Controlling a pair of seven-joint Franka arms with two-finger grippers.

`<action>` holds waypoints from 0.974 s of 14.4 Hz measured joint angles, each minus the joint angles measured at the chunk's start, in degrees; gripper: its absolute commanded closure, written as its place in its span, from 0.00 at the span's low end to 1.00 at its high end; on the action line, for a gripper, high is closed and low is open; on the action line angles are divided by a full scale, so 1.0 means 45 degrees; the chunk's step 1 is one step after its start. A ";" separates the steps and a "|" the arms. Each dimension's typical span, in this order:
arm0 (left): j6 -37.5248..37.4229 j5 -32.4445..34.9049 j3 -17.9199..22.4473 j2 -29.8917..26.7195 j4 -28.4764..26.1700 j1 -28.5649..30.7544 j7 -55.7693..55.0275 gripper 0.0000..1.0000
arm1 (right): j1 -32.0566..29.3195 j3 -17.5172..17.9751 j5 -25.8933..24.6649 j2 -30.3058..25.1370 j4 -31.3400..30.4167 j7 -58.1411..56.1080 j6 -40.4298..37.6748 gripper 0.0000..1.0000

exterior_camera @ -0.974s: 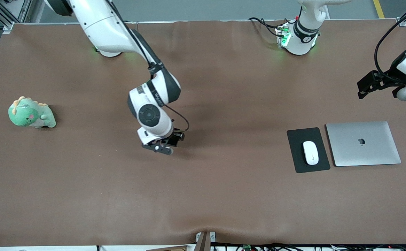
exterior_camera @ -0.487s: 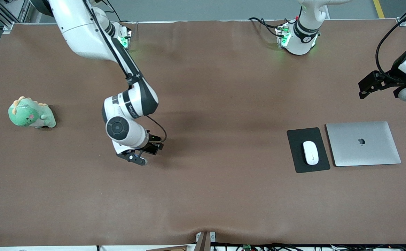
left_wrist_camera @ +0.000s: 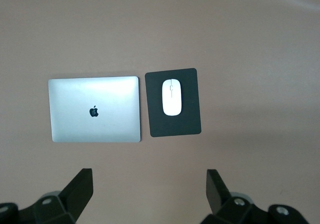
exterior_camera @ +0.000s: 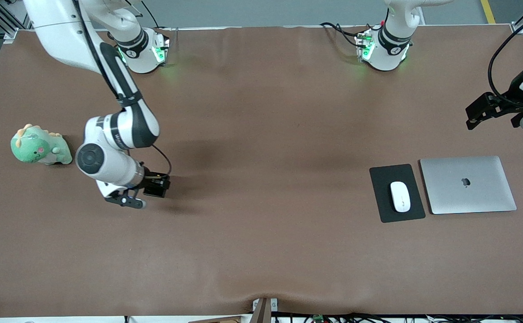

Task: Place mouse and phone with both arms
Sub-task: 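Carry the phone with the right gripper toward the green plush toy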

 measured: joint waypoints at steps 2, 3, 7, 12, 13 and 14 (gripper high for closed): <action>0.0006 0.0000 0.0008 0.0000 0.0000 0.0006 0.0000 0.00 | -0.0790 -0.0001 0.0000 -0.0315 -0.1240 -0.1513 0.0928 1.00; 0.0007 0.0000 0.0013 0.0000 0.0000 0.0023 0.0000 0.00 | -0.1179 -0.0002 0.0000 -0.0386 -0.1707 -0.2192 0.1279 1.00; 0.0010 0.0000 0.0031 0.0000 0.0000 0.0092 0.0000 0.00 | -0.2633 -0.0004 0.0000 -0.0474 -0.2471 -0.4224 0.1495 1.00; 0.0010 0.0000 0.0030 0.0000 0.0000 0.0088 0.0000 0.00 | -0.4227 -0.0005 -0.0001 -0.0580 -0.3053 -0.6060 0.1507 1.00; 0.0010 0.0000 0.0030 0.0000 -0.0003 0.0088 0.0000 0.00 | -0.4343 -0.0002 -0.0001 -0.0580 -0.3186 -0.6176 0.1585 1.00; 0.0009 0.0000 0.0030 0.0000 -0.0004 0.0088 0.0000 0.00 | -0.4360 0.0006 -0.0001 -0.0580 -0.3331 -0.6218 0.1741 1.00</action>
